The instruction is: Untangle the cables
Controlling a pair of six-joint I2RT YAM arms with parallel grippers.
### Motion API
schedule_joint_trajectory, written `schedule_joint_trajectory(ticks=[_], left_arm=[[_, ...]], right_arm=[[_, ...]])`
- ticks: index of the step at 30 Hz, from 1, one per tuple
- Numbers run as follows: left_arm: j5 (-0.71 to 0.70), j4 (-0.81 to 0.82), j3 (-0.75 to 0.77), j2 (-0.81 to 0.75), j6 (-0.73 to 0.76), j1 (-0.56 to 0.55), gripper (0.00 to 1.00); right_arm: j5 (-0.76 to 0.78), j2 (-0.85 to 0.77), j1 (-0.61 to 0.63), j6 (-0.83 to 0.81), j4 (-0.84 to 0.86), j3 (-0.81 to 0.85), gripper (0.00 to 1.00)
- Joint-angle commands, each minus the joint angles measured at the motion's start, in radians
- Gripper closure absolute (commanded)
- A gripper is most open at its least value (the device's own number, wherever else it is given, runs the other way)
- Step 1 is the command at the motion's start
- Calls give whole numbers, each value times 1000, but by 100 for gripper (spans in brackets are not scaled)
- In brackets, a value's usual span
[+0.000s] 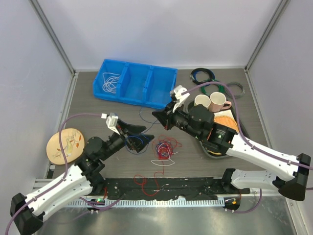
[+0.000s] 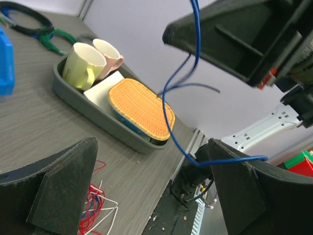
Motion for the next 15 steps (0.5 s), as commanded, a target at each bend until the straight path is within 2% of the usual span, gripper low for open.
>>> schedule_joint_trajectory(ticks=[1,2,5,6,8,9,11,12,13,15], left_arm=[[-60,70,65,60,-28,-4,0],[-60,78,68,71,-30,-4,2],[-66,96,85,103,-38,-4,14],[-72,90,91,112,-38,-4,24],[-89,87,94,123,-39,-2,33],[-92,89,93,124,-39,-4,52],[-98,86,93,123,-35,-2,73],[-98,78,93,120,-32,-4,94],[-106,69,93,114,-33,-2,100],[-130,37,94,95,-19,-4,100]], right_arm=[[-74,26,1,69,71,-26,99],[-88,33,1,78,74,-32,99],[-111,40,1,105,85,-57,99],[-115,38,1,113,91,-63,99],[-117,37,1,129,97,-80,99],[-114,32,1,135,105,-87,99],[-103,21,1,142,105,-101,99],[-80,18,1,150,105,-106,99],[-70,8,1,155,104,-109,98],[-42,3,1,159,84,-118,95]])
